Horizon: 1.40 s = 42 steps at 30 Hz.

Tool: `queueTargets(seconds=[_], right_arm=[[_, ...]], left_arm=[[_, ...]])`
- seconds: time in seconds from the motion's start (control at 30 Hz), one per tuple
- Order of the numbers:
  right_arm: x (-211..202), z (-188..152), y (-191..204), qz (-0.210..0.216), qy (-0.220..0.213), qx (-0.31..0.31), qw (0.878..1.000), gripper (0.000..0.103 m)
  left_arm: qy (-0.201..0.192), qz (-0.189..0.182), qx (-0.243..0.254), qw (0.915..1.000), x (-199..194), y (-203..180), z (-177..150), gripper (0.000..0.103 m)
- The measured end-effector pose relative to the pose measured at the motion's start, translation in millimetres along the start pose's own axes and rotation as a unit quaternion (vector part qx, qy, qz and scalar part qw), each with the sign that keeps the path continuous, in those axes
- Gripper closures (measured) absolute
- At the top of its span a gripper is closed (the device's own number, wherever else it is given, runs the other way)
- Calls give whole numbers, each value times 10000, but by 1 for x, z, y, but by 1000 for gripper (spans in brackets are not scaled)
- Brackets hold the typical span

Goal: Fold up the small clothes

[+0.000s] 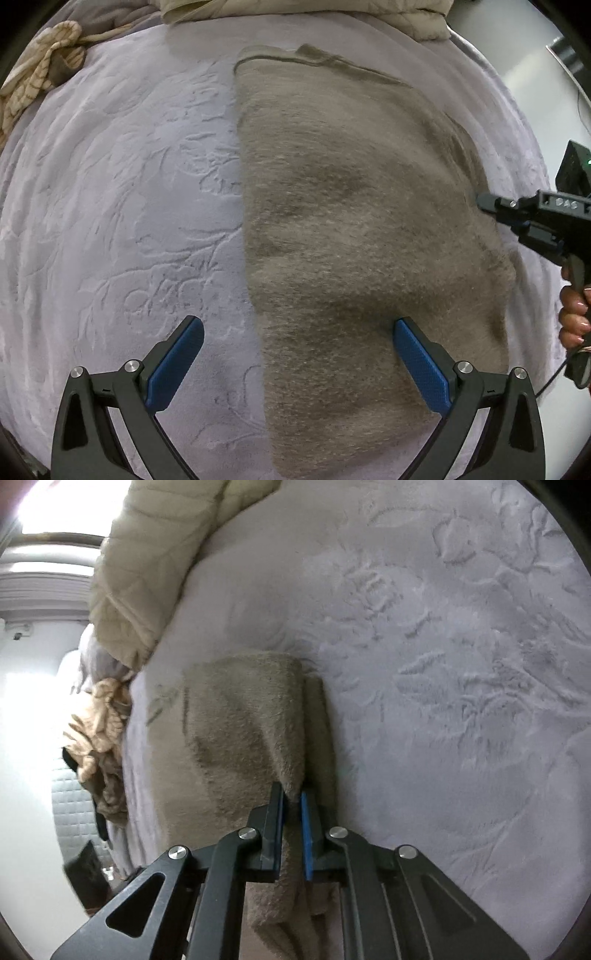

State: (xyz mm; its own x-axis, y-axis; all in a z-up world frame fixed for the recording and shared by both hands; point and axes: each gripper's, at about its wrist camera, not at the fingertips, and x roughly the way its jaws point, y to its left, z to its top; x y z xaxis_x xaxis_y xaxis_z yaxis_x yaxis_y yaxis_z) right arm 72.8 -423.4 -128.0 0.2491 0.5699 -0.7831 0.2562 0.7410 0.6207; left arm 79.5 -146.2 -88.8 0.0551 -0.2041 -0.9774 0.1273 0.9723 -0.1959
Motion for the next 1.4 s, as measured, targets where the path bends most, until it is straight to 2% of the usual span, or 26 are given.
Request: queueTargets(seconds=[0.07, 0.1, 0.17, 0.2, 0.23, 0.4, 0.53, 0.73, 0.9, 1.07, 1.2, 1.3, 1.37, 1.4], right_arm=[[-7, -4, 2, -73, 25, -60, 10000, 90], [-8, -5, 4, -107, 38, -100, 9999, 83], [-16, -9, 3, -159, 44, -171, 9997, 54], [-19, -12, 2, -150, 40, -185, 9997, 31], [-21, -13, 0, -108, 25, -197, 9997, 29], [-21, -15, -3, -68, 84, -234, 9997, 29], [-15, -13, -7, 142, 137, -105, 9997, 29], [-1, -7, -14, 343, 281, -77, 9990, 29], [9, 3, -22, 667, 365, -134, 9970, 29], [26, 15, -12, 1094, 652, -444, 9909, 29], [45, 23, -1, 1282, 842, -676, 9859, 29], [57, 27, -2, 1398, 795, -522, 9856, 29], [57, 26, -3, 1324, 712, -334, 9881, 44], [56, 26, -5, 1302, 710, -259, 9886, 57]], left_arm=[[13, 4, -3, 10000, 1, -2, 1, 0], [12, 3, -22, 10000, 2, -6, 2, 0], [8, -8, -44, 10000, 2, -4, 1, 0], [6, -13, -47, 10000, 1, -2, 1, 0], [4, -16, -41, 10000, 1, -1, 0, 0], [24, 1, 37, 10000, 4, -1, -4, 0], [35, -80, 16, 10000, 8, 1, -4, 0], [73, -816, 254, 9963, 14, 7, 2, 0], [342, -1393, 98, 9896, 33, 19, 10, 0], [309, -1725, -88, 9845, 38, 16, 18, 0], [272, -1726, -115, 9845, 39, 15, 20, 0], [281, -1655, -48, 9858, 50, 14, 22, 0], [285, -1599, -30, 9867, 52, 11, 22, 1], [278, -1576, -32, 9871, 52, 8, 23, 3]])
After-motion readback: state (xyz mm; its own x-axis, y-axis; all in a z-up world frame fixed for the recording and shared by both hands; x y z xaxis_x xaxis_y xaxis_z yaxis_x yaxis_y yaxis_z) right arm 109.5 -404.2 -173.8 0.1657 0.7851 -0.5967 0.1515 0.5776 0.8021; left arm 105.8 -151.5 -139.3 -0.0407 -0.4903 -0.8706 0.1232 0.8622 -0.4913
